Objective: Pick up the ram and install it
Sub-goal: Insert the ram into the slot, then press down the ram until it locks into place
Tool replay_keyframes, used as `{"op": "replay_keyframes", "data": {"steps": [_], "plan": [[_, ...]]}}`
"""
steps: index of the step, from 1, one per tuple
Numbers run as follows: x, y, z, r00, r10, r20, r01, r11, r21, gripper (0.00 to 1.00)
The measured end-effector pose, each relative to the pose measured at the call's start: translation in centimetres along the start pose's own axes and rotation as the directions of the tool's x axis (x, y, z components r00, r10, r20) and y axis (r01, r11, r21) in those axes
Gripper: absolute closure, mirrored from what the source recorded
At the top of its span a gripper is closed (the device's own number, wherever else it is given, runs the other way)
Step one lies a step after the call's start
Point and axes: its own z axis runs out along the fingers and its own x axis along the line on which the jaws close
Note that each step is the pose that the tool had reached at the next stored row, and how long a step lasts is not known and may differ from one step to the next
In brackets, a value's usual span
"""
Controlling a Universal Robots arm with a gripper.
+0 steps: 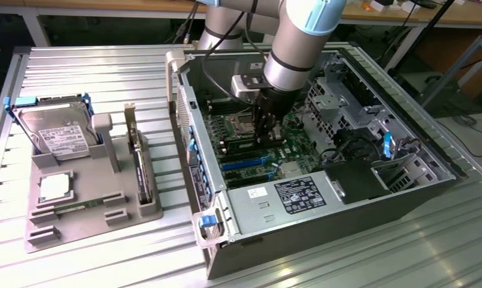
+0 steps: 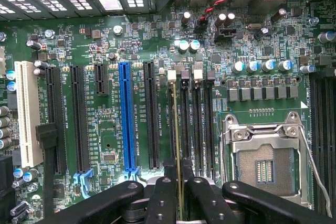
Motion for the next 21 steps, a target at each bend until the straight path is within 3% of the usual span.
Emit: {"op": "replay_keyframes", "data": {"steps": [1,2,5,7,8,10,21], "plan": [[0.0,0.0,0.0,1.0,0.0,0.0,0.0,1.0,-0.0001,0.84],[0.0,0.0,0.0,1.0,0.0,0.0,0.0,1.0,0.0,0.78],[0.0,0.02,-0.47,1.0,0.0,0.0001,0.0,1.0,0.0,0.78],[0.0,0.09,-2.15,1.0,0.0,-0.0002,0.0,1.0,-0.0001,0.78],[0.0,0.14,-3.32,1.0,0.0,0.0001,0.0,1.0,0.0,0.86],[-0.1,0.14,-4.54,1.0,0.0,0.0005,0.0,1.0,0.0,0.89],[-0.1,0.14,-4.55,1.0,0.0,0.0003,0.0,1.0,-0.0001,0.89]]}}
